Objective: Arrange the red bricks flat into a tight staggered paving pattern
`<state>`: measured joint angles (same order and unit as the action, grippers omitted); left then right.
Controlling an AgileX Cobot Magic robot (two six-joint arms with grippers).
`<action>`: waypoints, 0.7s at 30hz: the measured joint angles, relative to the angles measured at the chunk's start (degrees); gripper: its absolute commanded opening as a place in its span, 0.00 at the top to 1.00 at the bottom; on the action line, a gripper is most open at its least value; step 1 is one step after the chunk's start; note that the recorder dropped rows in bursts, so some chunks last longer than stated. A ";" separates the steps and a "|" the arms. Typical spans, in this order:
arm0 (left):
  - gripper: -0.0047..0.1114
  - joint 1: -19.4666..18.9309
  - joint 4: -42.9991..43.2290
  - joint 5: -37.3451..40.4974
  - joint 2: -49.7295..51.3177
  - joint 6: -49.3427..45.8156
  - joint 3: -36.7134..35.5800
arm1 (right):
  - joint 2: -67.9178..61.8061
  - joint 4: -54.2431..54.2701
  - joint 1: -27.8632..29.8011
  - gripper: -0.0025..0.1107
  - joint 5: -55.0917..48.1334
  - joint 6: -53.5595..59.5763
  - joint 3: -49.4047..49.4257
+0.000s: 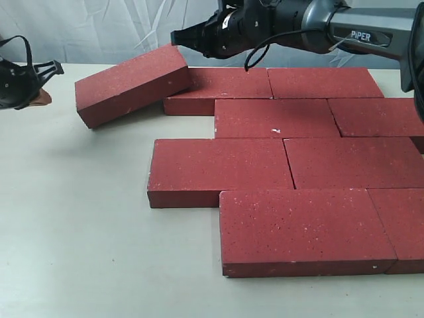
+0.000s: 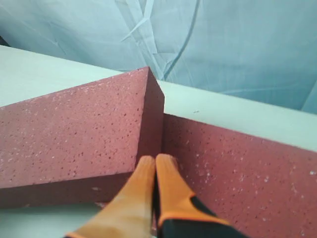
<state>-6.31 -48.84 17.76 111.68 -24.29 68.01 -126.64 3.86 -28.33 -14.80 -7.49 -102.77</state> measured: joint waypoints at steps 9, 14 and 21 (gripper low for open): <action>0.96 0.00 -0.84 -1.60 3.86 -0.11 0.00 | -0.24 -12.38 5.47 0.98 2.76 0.00 0.00; 0.96 0.00 -0.95 -2.80 3.99 -1.17 0.00 | -2.92 -3.50 8.07 0.98 4.67 6.66 -0.01; 0.96 0.00 -3.52 -1.86 5.54 -2.67 3.23 | -6.27 27.44 10.36 0.98 -7.52 34.36 -3.52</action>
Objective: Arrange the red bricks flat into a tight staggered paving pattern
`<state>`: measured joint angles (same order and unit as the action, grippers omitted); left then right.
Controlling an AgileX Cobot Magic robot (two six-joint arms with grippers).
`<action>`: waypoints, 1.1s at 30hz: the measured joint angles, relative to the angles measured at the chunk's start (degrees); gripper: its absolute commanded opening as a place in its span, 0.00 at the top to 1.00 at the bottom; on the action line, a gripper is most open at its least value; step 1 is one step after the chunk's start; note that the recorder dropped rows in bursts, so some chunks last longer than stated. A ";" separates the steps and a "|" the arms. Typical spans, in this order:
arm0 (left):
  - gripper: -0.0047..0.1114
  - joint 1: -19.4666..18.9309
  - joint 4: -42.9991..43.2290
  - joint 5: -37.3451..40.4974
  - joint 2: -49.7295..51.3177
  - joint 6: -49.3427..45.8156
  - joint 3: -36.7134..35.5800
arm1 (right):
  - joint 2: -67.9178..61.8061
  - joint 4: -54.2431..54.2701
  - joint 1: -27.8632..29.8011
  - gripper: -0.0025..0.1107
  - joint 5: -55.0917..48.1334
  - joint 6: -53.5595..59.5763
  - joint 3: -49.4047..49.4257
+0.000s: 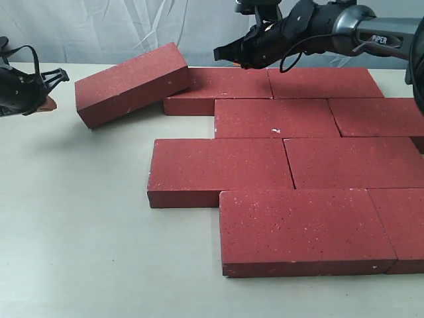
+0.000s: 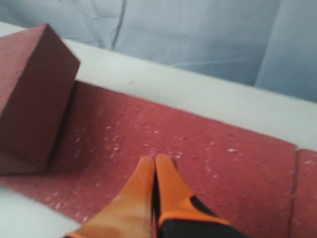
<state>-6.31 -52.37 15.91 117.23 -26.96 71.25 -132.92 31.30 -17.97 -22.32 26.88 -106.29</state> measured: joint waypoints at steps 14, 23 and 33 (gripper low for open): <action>0.96 0.00 -1.74 0.87 3.30 -0.07 2.29 | -12.70 33.48 6.53 0.98 -15.69 14.23 -18.75; 0.96 0.00 -5.12 3.05 8.50 -0.07 5.67 | -22.68 34.36 6.11 0.98 -22.12 14.23 -31.74; 0.96 2.96 -8.18 3.81 11.10 -1.83 8.42 | -26.86 34.59 5.98 0.98 -31.28 16.88 -38.26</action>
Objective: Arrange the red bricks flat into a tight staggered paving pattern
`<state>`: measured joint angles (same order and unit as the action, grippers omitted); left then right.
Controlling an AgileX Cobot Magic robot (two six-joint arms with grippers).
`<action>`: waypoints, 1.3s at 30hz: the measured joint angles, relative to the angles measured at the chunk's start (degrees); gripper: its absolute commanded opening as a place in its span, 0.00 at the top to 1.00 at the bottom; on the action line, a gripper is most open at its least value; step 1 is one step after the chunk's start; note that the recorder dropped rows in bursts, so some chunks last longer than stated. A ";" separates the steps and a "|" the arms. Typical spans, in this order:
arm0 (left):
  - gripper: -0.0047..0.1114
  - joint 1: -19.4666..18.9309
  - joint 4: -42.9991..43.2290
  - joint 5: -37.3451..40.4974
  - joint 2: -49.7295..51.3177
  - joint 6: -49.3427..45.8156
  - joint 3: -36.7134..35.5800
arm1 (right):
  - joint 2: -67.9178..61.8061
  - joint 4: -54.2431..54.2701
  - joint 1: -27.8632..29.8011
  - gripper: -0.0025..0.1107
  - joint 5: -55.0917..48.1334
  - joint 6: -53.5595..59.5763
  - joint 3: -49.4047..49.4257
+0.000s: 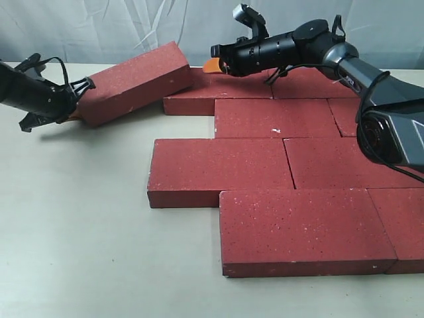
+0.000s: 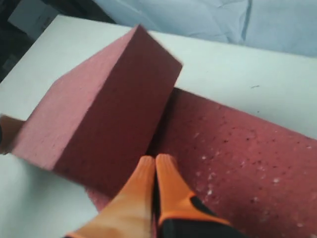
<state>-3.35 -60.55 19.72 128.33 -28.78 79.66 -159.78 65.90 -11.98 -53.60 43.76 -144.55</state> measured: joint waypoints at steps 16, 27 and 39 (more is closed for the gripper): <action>0.96 0.30 2.09 5.00 -0.17 -0.76 1.04 | 0.97 -0.31 -0.67 0.98 -9.59 0.49 -1.15; 0.96 -1.95 8.86 11.31 -1.94 -0.76 1.04 | 3.88 -3.35 1.22 0.98 -14.97 -0.29 -1.18; 0.96 -2.16 8.22 9.24 -1.94 -0.65 1.04 | 3.88 -8.58 -1.00 0.98 -4.74 -6.31 -1.18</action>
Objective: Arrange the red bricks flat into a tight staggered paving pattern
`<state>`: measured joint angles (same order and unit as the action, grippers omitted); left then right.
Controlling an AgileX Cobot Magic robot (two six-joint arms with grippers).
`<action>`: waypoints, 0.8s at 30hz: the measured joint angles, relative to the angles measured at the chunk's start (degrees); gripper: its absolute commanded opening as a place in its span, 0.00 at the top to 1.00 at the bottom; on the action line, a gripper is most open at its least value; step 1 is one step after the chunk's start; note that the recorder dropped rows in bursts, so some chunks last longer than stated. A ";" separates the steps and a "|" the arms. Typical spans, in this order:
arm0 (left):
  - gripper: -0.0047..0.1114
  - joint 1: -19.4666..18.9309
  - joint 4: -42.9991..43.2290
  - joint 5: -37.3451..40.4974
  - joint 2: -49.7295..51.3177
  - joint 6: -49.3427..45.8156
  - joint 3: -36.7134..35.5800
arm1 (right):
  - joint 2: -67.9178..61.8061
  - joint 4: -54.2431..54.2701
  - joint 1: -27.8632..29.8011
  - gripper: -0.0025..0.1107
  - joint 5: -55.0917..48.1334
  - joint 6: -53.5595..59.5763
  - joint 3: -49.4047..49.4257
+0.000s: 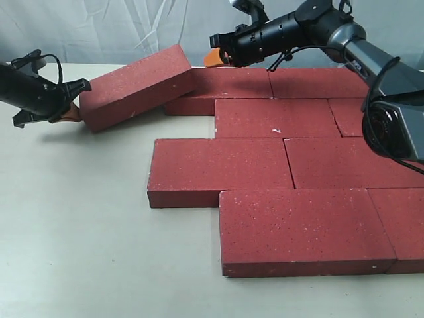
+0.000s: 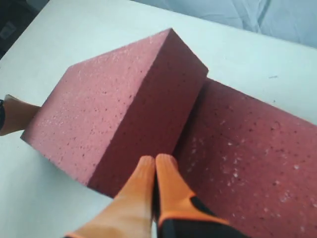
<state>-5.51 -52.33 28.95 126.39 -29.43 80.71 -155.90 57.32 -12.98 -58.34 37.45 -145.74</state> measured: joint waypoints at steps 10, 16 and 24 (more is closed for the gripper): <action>0.96 1.06 -1.69 -0.99 0.00 0.00 0.00 | 0.00 -1.61 -2.07 0.98 -2.10 0.00 0.00; 0.96 1.48 -0.86 -0.05 -0.19 0.00 0.00 | 0.11 -0.55 -1.46 0.98 -9.00 -0.15 0.00; 0.96 -0.45 4.43 5.63 -5.58 1.16 0.00 | 4.09 -0.07 -2.07 0.98 -10.77 -2.99 0.00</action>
<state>-5.96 -47.89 34.58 120.81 -28.27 80.71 -151.81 57.25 -15.05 -69.11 34.46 -145.74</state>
